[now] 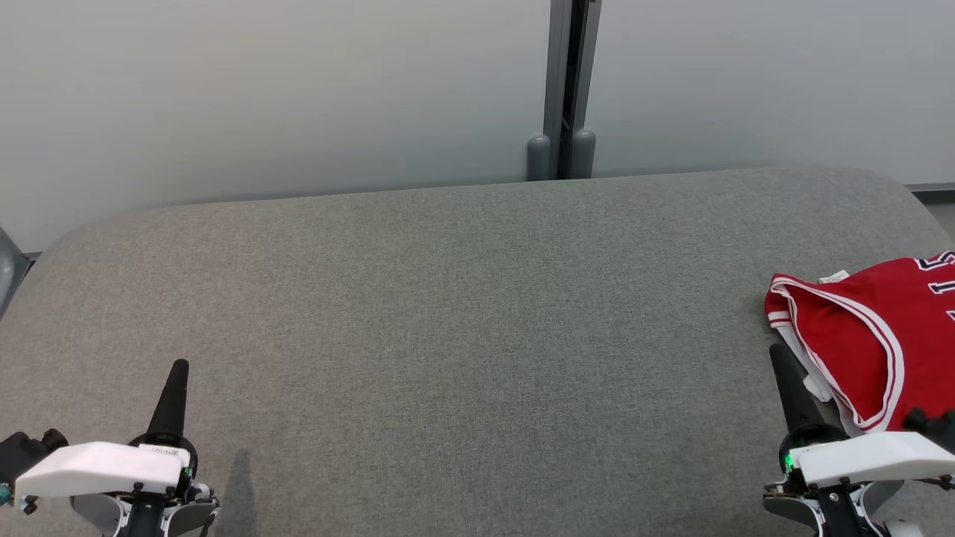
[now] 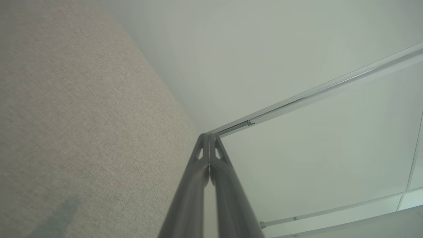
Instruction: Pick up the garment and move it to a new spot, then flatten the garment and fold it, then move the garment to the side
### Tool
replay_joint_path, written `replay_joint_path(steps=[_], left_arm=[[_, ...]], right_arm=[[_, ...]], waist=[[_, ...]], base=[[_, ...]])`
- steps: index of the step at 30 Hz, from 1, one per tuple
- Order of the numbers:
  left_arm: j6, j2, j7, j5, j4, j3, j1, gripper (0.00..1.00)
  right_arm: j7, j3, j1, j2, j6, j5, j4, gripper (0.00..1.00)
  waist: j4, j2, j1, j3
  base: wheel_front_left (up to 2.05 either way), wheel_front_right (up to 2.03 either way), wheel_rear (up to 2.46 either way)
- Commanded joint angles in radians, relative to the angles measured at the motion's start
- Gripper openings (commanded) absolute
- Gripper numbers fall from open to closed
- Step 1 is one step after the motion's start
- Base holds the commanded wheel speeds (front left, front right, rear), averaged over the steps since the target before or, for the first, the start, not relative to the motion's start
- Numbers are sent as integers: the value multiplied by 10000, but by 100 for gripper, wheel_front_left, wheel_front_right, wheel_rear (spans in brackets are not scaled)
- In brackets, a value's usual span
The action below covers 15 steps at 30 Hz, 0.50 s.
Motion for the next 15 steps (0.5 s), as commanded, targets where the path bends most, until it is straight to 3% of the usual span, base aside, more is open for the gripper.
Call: replay_joint_path(steps=[1, 15], left_arm=[[-95, 59, 23, -145, -49, 128, -267, 0], [-380, -177, 433, -1249, 178, 609, -565, 0]], right_arm=[[-71, 11, -225, -91, 2, 197, 2, 0], [-93, 80, -536, -107, 1, 1643, 339, 0]], waist=[[-2, -1, 0, 3], [-42, -1, 0, 75]], base=[[0, 0, 0], [0, 0, 0]])
